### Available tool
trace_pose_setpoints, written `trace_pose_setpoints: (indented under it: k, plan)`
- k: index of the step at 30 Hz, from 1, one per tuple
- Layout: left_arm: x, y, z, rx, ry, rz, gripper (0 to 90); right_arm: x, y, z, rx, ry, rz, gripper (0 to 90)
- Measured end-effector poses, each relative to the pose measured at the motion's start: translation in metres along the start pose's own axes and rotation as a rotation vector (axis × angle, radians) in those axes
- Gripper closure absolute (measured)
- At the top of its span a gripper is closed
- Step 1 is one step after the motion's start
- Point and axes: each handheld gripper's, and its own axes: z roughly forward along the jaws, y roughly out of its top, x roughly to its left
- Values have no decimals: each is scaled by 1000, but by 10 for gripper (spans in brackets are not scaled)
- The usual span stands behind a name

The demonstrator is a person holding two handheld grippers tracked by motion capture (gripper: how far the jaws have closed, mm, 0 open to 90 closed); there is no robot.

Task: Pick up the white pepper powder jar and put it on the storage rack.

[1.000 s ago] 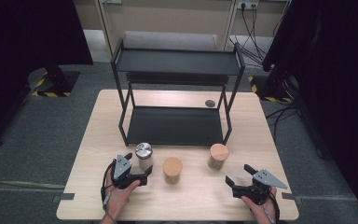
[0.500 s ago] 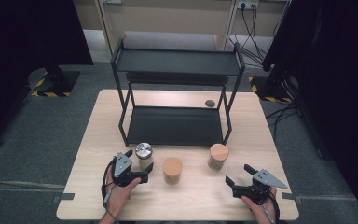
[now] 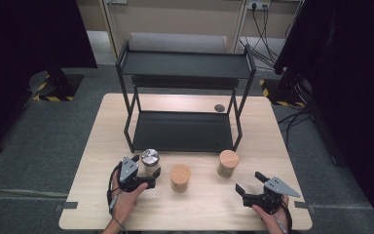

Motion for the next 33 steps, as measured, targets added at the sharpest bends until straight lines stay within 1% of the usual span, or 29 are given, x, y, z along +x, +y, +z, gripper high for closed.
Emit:
trace_pose_setpoints:
  k: [9, 13, 16, 25, 28, 31, 33]
  plan:
    - [0, 3, 4, 6, 2, 16, 44, 0, 0, 0, -1, 1, 4, 25]
    - [1, 4, 6, 6, 5, 13, 55, -1, 0, 0, -2, 2, 3, 25]
    - [1, 5, 8, 13, 6, 19, 69, -1, 0, 0, -2, 2, 4, 25]
    - [2, 7, 13, 32, -3, 34, 140, -1, 0, 0, -2, 2, 7, 25]
    - [0, 6, 14, 34, 5, 42, 170, -1, -1, 0, -3, 2, 4, 25]
    - [0, 6, 14, 38, 7, 42, 212, -1, 0, 0, -2, 2, 5, 25]
    - [1, 5, 15, 37, 3, 39, 223, -1, -1, 0, -3, 2, 5, 25]
